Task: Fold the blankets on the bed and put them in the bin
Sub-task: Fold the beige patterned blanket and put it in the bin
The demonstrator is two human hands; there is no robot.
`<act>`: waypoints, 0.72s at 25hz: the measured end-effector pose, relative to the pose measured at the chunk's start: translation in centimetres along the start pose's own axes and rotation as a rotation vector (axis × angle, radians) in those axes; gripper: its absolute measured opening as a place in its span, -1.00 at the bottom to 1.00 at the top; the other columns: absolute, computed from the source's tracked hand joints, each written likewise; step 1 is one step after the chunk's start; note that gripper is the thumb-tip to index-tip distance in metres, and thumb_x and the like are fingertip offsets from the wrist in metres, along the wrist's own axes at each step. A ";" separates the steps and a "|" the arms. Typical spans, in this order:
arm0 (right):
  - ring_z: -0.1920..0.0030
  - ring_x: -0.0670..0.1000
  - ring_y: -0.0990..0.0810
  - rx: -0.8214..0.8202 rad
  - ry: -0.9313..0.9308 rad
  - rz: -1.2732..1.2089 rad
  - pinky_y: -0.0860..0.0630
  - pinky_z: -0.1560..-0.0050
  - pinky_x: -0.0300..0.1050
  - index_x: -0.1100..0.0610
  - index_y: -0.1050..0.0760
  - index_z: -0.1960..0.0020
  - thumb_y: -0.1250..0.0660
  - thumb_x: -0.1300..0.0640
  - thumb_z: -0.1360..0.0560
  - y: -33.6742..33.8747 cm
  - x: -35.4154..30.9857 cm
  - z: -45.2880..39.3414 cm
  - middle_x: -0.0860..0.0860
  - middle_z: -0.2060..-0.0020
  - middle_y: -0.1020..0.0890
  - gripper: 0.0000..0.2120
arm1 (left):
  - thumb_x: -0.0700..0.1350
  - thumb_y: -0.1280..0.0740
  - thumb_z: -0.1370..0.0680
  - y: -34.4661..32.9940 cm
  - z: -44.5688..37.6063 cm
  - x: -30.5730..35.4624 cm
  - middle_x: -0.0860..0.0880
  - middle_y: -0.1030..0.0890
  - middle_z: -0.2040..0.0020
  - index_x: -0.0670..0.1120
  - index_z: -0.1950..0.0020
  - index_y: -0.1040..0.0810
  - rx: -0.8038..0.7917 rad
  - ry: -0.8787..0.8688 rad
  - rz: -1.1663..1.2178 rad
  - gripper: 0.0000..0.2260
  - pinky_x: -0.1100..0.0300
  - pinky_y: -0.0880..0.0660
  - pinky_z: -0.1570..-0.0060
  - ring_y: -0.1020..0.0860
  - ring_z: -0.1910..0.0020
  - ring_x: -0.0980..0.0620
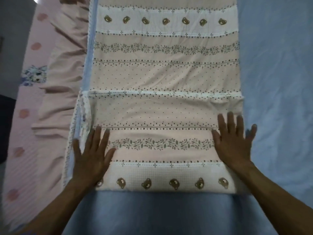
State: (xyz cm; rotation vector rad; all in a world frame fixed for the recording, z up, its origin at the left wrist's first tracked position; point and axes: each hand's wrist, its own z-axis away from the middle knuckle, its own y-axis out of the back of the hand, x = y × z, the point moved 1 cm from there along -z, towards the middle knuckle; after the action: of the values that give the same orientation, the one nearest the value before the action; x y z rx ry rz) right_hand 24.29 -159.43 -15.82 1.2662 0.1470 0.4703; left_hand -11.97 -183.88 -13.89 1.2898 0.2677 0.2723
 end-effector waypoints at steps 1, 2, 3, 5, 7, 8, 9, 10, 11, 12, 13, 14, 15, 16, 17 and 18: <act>-0.57 0.18 0.06 0.008 -0.070 0.021 0.11 -0.44 0.41 0.00 0.00 -0.60 0.23 -0.22 -0.60 -0.6 2.0 1.0 0.09 -0.59 0.01 -0.38 | 0.21 0.11 -0.61 -0.8 2.6 -1.8 -0.07 0.00 -0.60 -0.03 -0.59 -0.08 -0.013 0.039 -0.033 -0.41 -0.40 0.01 -0.38 -0.03 -0.56 -0.12; -0.57 0.21 0.04 0.014 -0.128 0.040 0.10 -0.43 0.42 0.03 -0.05 -0.59 0.21 -0.19 -0.60 -0.4 3.3 2.0 0.13 -0.59 -0.04 -0.37 | 0.19 0.09 -0.60 -1.1 4.5 -2.9 -0.08 -0.04 -0.59 -0.06 -0.58 -0.10 -0.047 0.067 -0.061 -0.40 -0.41 0.03 -0.38 -0.06 -0.55 -0.15; -0.56 0.23 0.03 0.016 -0.154 0.028 0.10 -0.44 0.43 0.06 -0.06 -0.59 0.19 -0.17 -0.59 0.2 3.2 2.8 0.16 -0.58 -0.06 -0.38 | 0.18 0.06 -0.59 -0.8 5.1 -2.9 -0.10 -0.06 -0.59 -0.08 -0.58 -0.11 -0.067 0.081 -0.072 -0.40 -0.41 0.07 -0.39 -0.07 -0.55 -0.17; -0.56 0.22 0.03 0.044 -0.040 -0.018 0.19 -0.46 0.39 0.07 -0.03 -0.60 0.11 -0.15 -0.60 1.9 -0.1 5.0 0.16 -0.58 -0.04 -0.38 | 0.19 0.02 -0.58 0.3 5.3 -1.6 -0.12 -0.10 -0.58 -0.08 -0.58 -0.11 -0.081 0.093 -0.058 -0.38 -0.34 0.22 -0.42 -0.05 -0.55 -0.17; -0.57 0.18 0.01 0.014 0.115 -0.008 0.21 -0.47 0.36 0.03 -0.03 -0.60 0.07 -0.18 -0.59 1.0 -2.5 9.1 0.11 -0.59 -0.05 -0.37 | 0.23 0.01 -0.56 0.1 6.5 -1.6 -0.13 -0.17 -0.56 -0.08 -0.57 -0.15 -0.111 0.101 -0.070 -0.36 -0.29 0.26 -0.42 -0.09 -0.55 -0.16; -0.56 0.15 -0.04 -0.024 0.127 0.003 0.15 -0.46 0.39 0.01 -0.07 -0.60 0.06 -0.22 -0.57 0.1 -2.2 11.3 0.09 -0.59 -0.08 -0.36 | 0.24 0.01 -0.56 0.2 7.9 -2.2 -0.17 -0.24 -0.53 -0.11 -0.54 -0.21 -0.162 0.134 -0.092 -0.35 -0.34 0.21 -0.41 -0.12 -0.53 -0.19; -0.55 0.14 -0.10 -0.074 0.074 0.023 0.08 -0.44 0.42 -0.01 -0.10 -0.59 0.06 -0.24 -0.55 -0.7 -1.0 13.2 0.08 -0.58 -0.12 -0.34 | 0.21 0.00 -0.56 0.1 9.1 -3.2 -0.20 -0.31 -0.47 -0.18 -0.47 -0.30 -0.231 0.196 -0.093 -0.37 -0.41 0.13 -0.39 -0.15 -0.50 -0.21; -0.53 0.15 -0.15 -0.100 0.011 0.050 0.03 -0.42 0.43 0.00 -0.11 -0.58 0.04 -0.25 -0.52 -1.4 0.4 14.7 0.09 -0.57 -0.15 -0.31 | 0.16 -0.05 -0.55 0.5 10.1 -4.3 -0.22 -0.35 -0.42 -0.21 -0.38 -0.37 -0.309 0.312 -0.068 -0.43 -0.45 0.06 -0.35 -0.13 -0.49 -0.21; -0.51 0.18 -0.19 -0.123 -0.026 0.064 0.01 -0.40 0.45 0.02 -0.13 -0.58 -0.01 -0.24 -0.48 -1.8 1.6 15.6 0.13 -0.55 -0.19 -0.28 | 0.11 -0.12 -0.55 0.9 10.8 -5.1 -0.22 -0.34 -0.41 -0.21 -0.33 -0.40 -0.354 0.458 -0.050 -0.50 -0.46 0.05 -0.34 -0.07 -0.50 -0.21; -0.49 0.23 -0.22 -0.136 -0.036 0.077 0.01 -0.39 0.47 0.07 -0.17 -0.57 -0.09 -0.21 -0.43 -1.8 2.4 16.0 0.18 -0.53 -0.24 -0.24 | 0.06 -0.21 -0.53 1.3 11.0 -5.5 -0.22 -0.28 -0.45 -0.22 -0.36 -0.37 -0.326 0.550 -0.057 -0.50 -0.46 0.08 -0.35 -0.01 -0.51 -0.21; -0.47 0.28 -0.23 -0.129 -0.038 0.097 0.02 -0.40 0.48 0.12 -0.22 -0.55 -0.21 -0.15 -0.38 -1.6 2.6 16.3 0.22 -0.50 -0.27 -0.21 | 0.02 -0.29 -0.50 1.6 11.2 -5.2 -0.23 -0.21 -0.49 -0.23 -0.42 -0.31 -0.253 0.545 -0.068 -0.43 -0.45 0.16 -0.37 0.03 -0.53 -0.23; -0.46 0.31 -0.23 -0.086 -0.027 0.123 0.06 -0.41 0.49 0.17 -0.25 -0.53 -0.35 -0.05 -0.33 -1.2 2.2 16.2 0.25 -0.48 -0.30 -0.18 | -0.03 -0.37 -0.45 2.0 11.0 -4.2 -0.25 -0.15 -0.52 -0.22 -0.47 -0.24 -0.164 0.429 -0.086 -0.34 -0.43 0.24 -0.37 0.03 -0.53 -0.25; -0.46 0.34 -0.22 -0.040 0.003 0.106 0.09 -0.42 0.49 0.21 -0.28 -0.51 -0.45 0.07 -0.29 -1.0 1.2 16.0 0.28 -0.46 -0.31 -0.16 | -0.05 -0.44 -0.38 2.1 10.7 -2.7 -0.26 -0.15 -0.53 -0.21 -0.49 -0.23 -0.075 0.232 -0.085 -0.25 -0.41 0.28 -0.36 -0.01 -0.53 -0.26; -0.44 0.36 -0.24 0.021 0.061 0.069 0.09 -0.42 0.50 0.24 -0.30 -0.49 -0.51 0.19 -0.25 -1.2 0.3 16.0 0.31 -0.44 -0.34 -0.15 | -0.06 -0.50 -0.29 1.6 10.5 -0.8 -0.29 -0.21 -0.51 -0.20 -0.49 -0.26 -0.022 0.017 -0.100 -0.18 -0.41 0.26 -0.37 -0.08 -0.51 -0.28; -0.42 0.37 -0.26 0.087 0.119 0.057 0.05 -0.41 0.51 0.27 -0.30 -0.48 -0.52 0.29 -0.23 -1.6 -0.6 16.0 0.33 -0.41 -0.36 -0.14 | -0.09 -0.54 -0.20 1.0 10.4 1.1 -0.31 -0.29 -0.46 -0.20 -0.47 -0.32 -0.011 -0.137 -0.129 -0.12 -0.44 0.19 -0.37 -0.16 -0.48 -0.30; -0.41 0.39 -0.28 0.168 0.166 0.049 0.01 -0.39 0.53 0.28 -0.30 -0.47 -0.52 0.35 -0.20 -1.8 -1.4 15.9 0.36 -0.38 -0.38 -0.13 | -0.15 -0.55 -0.13 0.6 10.1 2.4 -0.35 -0.36 -0.41 -0.21 -0.45 -0.35 -0.003 -0.178 -0.143 -0.11 -0.47 0.10 -0.36 -0.23 -0.45 -0.33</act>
State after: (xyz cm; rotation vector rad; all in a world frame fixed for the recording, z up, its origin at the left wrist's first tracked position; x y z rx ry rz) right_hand 29.25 -174.43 -12.89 1.3972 0.3014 0.6151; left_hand -6.24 -191.99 -10.82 1.2770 0.2063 0.0358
